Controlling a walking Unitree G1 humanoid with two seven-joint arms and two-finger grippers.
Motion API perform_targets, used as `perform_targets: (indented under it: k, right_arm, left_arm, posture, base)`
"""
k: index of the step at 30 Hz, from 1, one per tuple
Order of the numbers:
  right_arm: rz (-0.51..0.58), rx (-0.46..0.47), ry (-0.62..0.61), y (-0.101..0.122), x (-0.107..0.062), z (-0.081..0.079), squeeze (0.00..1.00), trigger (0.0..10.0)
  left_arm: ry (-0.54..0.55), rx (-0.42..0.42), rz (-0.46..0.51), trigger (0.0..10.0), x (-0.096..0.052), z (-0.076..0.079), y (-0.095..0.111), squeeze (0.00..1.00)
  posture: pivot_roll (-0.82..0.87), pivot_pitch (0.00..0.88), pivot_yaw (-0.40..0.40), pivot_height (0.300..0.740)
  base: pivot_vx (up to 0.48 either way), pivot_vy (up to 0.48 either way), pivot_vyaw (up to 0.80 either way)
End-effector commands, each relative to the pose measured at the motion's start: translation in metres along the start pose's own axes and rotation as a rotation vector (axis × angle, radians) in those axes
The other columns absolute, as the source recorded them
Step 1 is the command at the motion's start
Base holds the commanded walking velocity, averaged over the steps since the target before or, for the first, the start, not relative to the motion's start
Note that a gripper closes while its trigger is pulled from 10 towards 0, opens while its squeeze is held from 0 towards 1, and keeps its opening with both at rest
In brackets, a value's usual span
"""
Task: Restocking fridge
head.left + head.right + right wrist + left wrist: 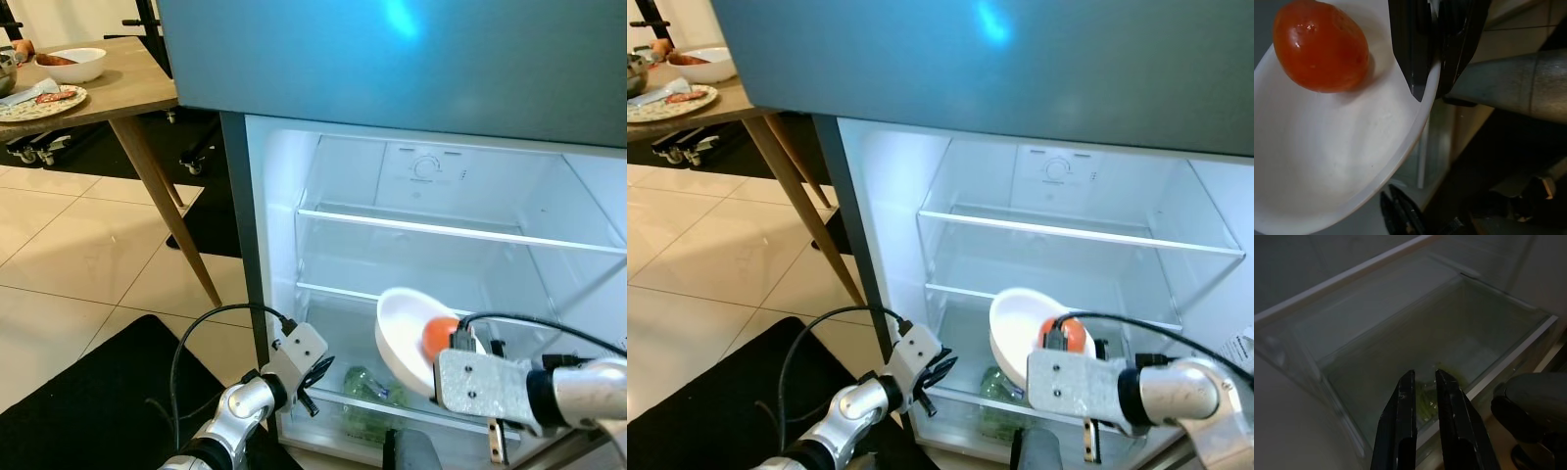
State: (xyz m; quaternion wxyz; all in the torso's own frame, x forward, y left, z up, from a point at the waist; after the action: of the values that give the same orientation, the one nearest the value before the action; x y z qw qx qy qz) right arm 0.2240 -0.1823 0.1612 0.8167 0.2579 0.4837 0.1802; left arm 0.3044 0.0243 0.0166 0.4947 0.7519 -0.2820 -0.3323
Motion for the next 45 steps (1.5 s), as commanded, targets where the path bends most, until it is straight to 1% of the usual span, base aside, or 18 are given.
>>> perform_targets:
  k: [1, 2, 4, 6, 7, 8, 9, 14, 15, 18, 24, 26, 30, 32, 35, 37, 40, 45]
  right_arm:
    - [0.003, -0.019, -0.026, 0.004, -0.006, 0.005, 0.0, 10.0]
    - [-0.001, -0.03, -0.041, 0.004, -0.008, 0.009, 0.0, 10.0]
    - [-0.007, -0.065, -0.104, 0.008, -0.012, 0.021, 0.0, 10.0]
    - [-0.007, -0.065, -0.104, 0.008, -0.012, 0.021, 0.0, 10.0]
    - [-0.006, -0.077, -0.136, 0.01, -0.014, 0.028, 0.0, 10.0]
    - [-0.006, -0.077, -0.136, 0.01, -0.014, 0.028, 0.0, 10.0]
    - [-0.005, -0.087, -0.165, 0.013, -0.016, 0.033, 0.0, 10.0]
    - [-0.003, -0.097, -0.198, 0.017, -0.021, 0.039, 0.0, 10.0]
    - [-0.003, -0.106, -0.214, 0.019, -0.024, 0.043, 0.0, 10.0]
    - [-0.028, -0.148, -0.263, 0.02, -0.034, 0.058, 0.0, 10.0]
    - [-0.076, -0.188, -0.278, 0.016, -0.038, 0.066, 0.0, 10.0]
    - [-0.118, -0.216, -0.297, 0.012, -0.04, 0.073, 0.0, 10.0]
    - [-0.153, -0.227, -0.313, 0.007, -0.041, 0.079, 0.0, 10.0]
    - [-0.178, -0.23, -0.323, 0.004, -0.042, 0.083, 0.0, 10.0]
    - [-0.186, -0.23, -0.328, 0.003, -0.042, 0.085, 0.0, 10.0]
    - [-0.209, -0.237, -0.339, 0.0, -0.043, 0.09, 0.0, 10.0]
    - [-0.227, -0.245, -0.344, -0.002, -0.044, 0.093, 0.0, 10.0]
    - [-0.27, -0.273, -0.342, -0.007, -0.047, 0.098, 0.0, 10.0]
  left_arm:
    - [-0.011, -0.009, 0.021, 10.0, 0.005, 0.006, 0.005, 0.0]
    - [-0.012, -0.01, 0.021, 10.0, 0.006, 0.006, 0.006, 0.0]
    - [-0.014, -0.012, 0.025, 10.0, 0.007, 0.008, 0.007, 0.0]
    - [-0.014, -0.012, 0.025, 10.0, 0.007, 0.008, 0.007, 0.0]
    - [-0.015, -0.013, 0.027, 10.0, 0.007, 0.008, 0.007, 0.0]
    - [-0.015, -0.013, 0.027, 10.0, 0.007, 0.008, 0.007, 0.0]
    - [-0.014, -0.013, 0.029, 10.0, 0.007, 0.008, 0.008, 0.0]
    - [-0.012, -0.014, 0.037, 10.0, 0.008, 0.008, 0.01, 0.0]
    - [-0.012, -0.014, 0.041, 10.0, 0.008, 0.008, 0.01, 0.0]
    - [-0.013, -0.014, 0.05, 10.0, 0.009, 0.007, 0.013, 0.0]
    - [-0.018, -0.021, 0.071, 10.0, 0.012, 0.007, 0.018, 0.0]
    - [-0.013, -0.036, 0.106, 10.0, 0.014, 0.006, 0.025, 0.0]
    - [-0.001, -0.051, 0.149, 10.0, 0.015, 0.004, 0.032, 0.0]
    - [0.006, -0.038, 0.186, 10.0, 0.014, 0.005, 0.036, 0.0]
    - [0.007, -0.033, 0.198, 10.0, 0.013, 0.006, 0.038, 0.0]
    - [0.017, -0.02, 0.245, 10.0, 0.011, 0.009, 0.044, 0.0]
    - [0.029, -0.01, 0.278, 10.0, 0.01, 0.01, 0.048, 0.0]
    - [0.063, 0.016, 0.327, 10.0, 0.009, 0.008, 0.058, 0.0]
  posture:
    - [-0.24, 0.016, 0.046, 0.463]
    - [-0.24, 0.017, 0.045, 0.463]
    - [-0.24, 0.019, 0.04, 0.463]
    - [-0.24, 0.019, 0.04, 0.463]
    - [-0.24, 0.019, 0.039, 0.463]
    - [-0.24, 0.019, 0.039, 0.463]
    - [-0.23, 0.019, 0.039, 0.463]
    - [-0.23, 0.018, 0.04, 0.463]
    - [-0.23, 0.016, 0.042, 0.463]
    - [-0.23, 0.012, 0.043, 0.463]
    - [-0.23, 0.004, 0.04, 0.463]
    - [-0.23, 0.0, 0.038, 0.463]
    - [-0.23, 0.0, 0.034, 0.463]
    - [-0.23, 0.0, 0.03, 0.463]
    - [-0.23, 0.0, 0.03, 0.463]
    - [-0.23, 0.0, 0.028, 0.463]
    - [-0.23, 0.0, 0.027, 0.463]
    - [-0.22, 0.0, 0.022, 0.463]
  base:
    - [0.0, 0.0, 0.0]
    - [0.0, 0.0, 0.0]
    - [0.0, 0.0, 0.0]
    - [0.0, 0.0, 0.0]
    - [0.0, 0.0, 0.0]
    - [0.0, 0.0, 0.0]
    - [0.0, 0.0, 0.0]
    - [0.0, 0.0, 0.0]
    - [0.0, 0.0, 0.0]
    - [0.0, 0.0, 0.0]
    - [0.0, 0.0, 0.0]
    - [0.0, 0.0, 0.0]
    - [0.0, 0.0, 0.0]
    - [0.0, 0.0, 0.0]
    - [0.0, 0.0, 0.0]
    - [0.0, 0.0, 0.0]
    - [0.0, 0.0, 0.0]
    - [0.0, 0.0, 0.0]
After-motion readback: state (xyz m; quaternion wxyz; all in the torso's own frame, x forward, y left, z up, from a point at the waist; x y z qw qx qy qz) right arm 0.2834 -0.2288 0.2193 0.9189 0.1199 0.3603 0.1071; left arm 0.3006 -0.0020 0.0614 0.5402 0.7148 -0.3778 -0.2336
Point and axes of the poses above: a point about 5 cm out from each wrist's last joint towards the gripper, its own x axis pointing out of the wrist towards the gripper, its own y axis along the axis of the wrist's last joint, z = x × y, the point moved 4 cm from there along x, pointing out of the wrist towards the gripper, and after that the axes turned 8 degrees about x, right-handed, at the moved point
